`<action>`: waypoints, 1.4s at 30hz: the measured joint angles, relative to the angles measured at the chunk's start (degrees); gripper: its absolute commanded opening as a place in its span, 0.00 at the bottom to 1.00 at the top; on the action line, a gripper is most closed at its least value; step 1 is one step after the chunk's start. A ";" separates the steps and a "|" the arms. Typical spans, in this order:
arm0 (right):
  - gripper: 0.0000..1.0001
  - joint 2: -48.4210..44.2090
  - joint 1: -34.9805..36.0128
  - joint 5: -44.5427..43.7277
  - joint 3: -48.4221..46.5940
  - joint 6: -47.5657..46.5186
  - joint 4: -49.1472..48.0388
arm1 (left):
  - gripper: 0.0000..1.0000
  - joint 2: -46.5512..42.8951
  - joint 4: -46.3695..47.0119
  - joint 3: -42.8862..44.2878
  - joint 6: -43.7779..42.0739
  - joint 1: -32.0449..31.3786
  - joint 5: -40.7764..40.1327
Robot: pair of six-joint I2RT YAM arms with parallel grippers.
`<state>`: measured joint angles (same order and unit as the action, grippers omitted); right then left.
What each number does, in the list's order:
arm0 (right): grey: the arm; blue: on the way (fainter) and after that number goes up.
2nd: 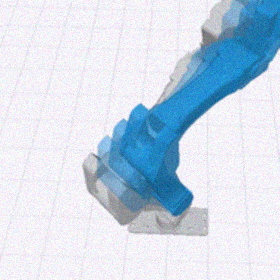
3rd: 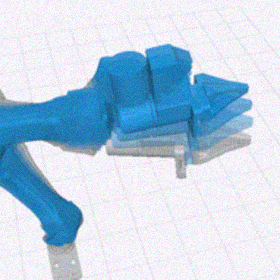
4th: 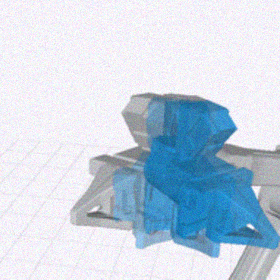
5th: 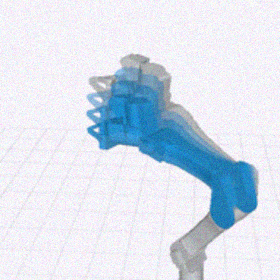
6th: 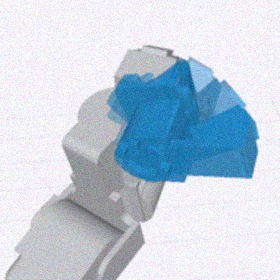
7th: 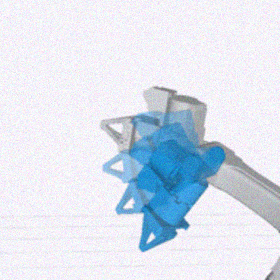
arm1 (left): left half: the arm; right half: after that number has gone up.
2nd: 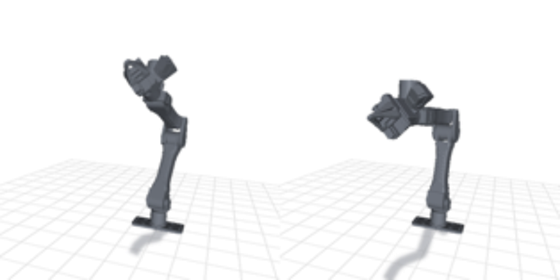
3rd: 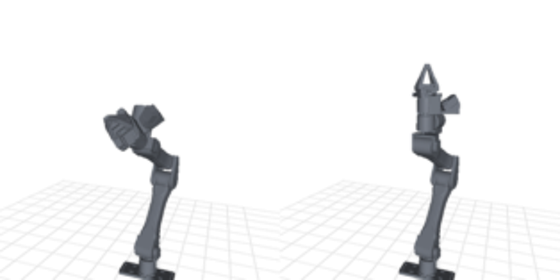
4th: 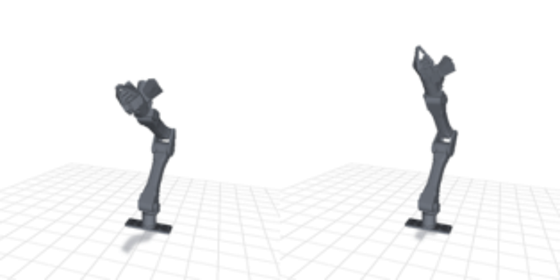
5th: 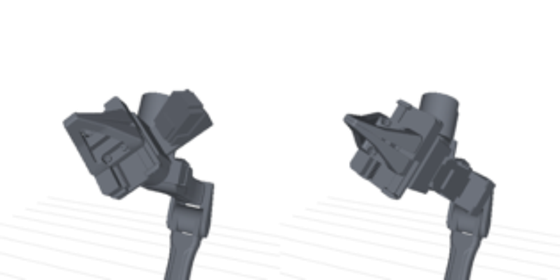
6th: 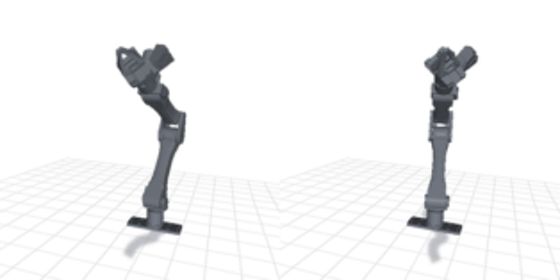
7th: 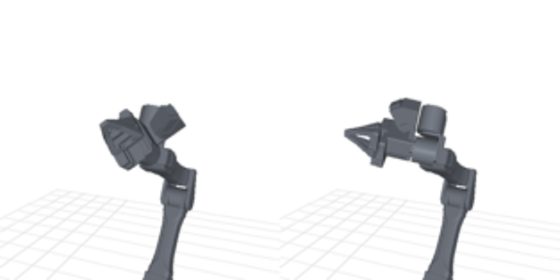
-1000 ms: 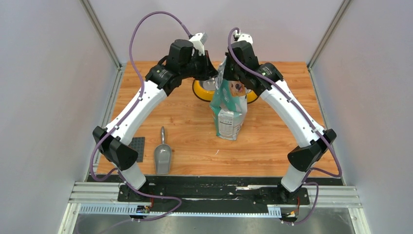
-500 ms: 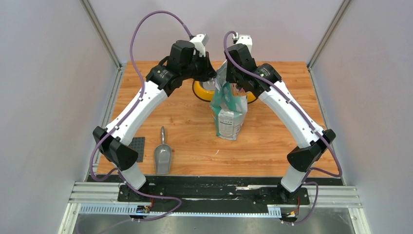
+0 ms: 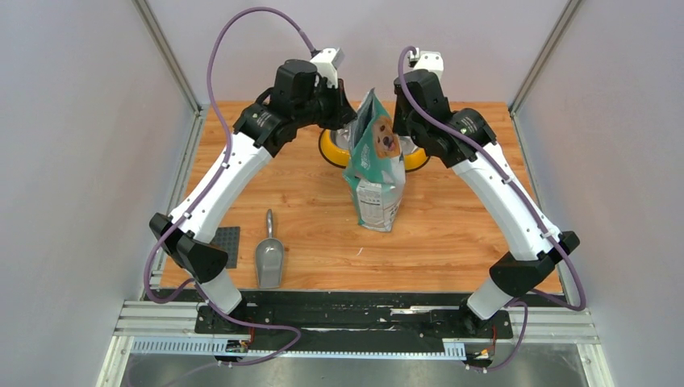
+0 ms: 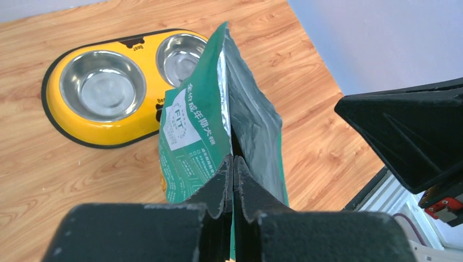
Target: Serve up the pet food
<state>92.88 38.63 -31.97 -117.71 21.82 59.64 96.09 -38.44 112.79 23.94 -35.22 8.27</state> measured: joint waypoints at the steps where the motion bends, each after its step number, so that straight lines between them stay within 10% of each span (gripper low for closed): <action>1: 0.00 -0.20 -0.11 0.13 0.00 -0.09 0.00 | 0.05 0.00 -0.07 0.33 -0.15 0.09 0.00; 8: 0.50 -0.39 -0.90 5.07 -0.04 0.52 -0.55 | 0.48 0.11 -0.66 1.92 -1.88 0.13 0.46; 26: 0.51 1.51 -1.36 10.34 0.02 3.91 -2.14 | 0.69 1.33 -0.57 2.89 -3.37 0.24 5.40; 30: 0.40 3.06 -1.53 9.57 0.85 4.11 -2.08 | 0.63 3.13 -0.28 2.89 -3.37 0.24 7.28; 33: 0.00 3.89 -1.60 9.49 1.64 4.55 -2.08 | 0.43 5.09 -0.26 2.89 -3.39 0.24 8.17; 37: 0.00 4.31 -1.57 9.25 1.77 5.31 -1.97 | 0.04 7.76 -0.48 4.09 -3.41 0.24 9.07; 42: 0.00 4.26 -1.57 7.37 1.77 5.29 -1.66 | 0.00 10.54 -3.52 8.76 -4.20 0.02 8.59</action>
<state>97.14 37.06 -24.60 -115.94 27.11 57.98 106.63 -41.95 121.56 19.75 -35.20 16.86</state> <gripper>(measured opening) 0.004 0.010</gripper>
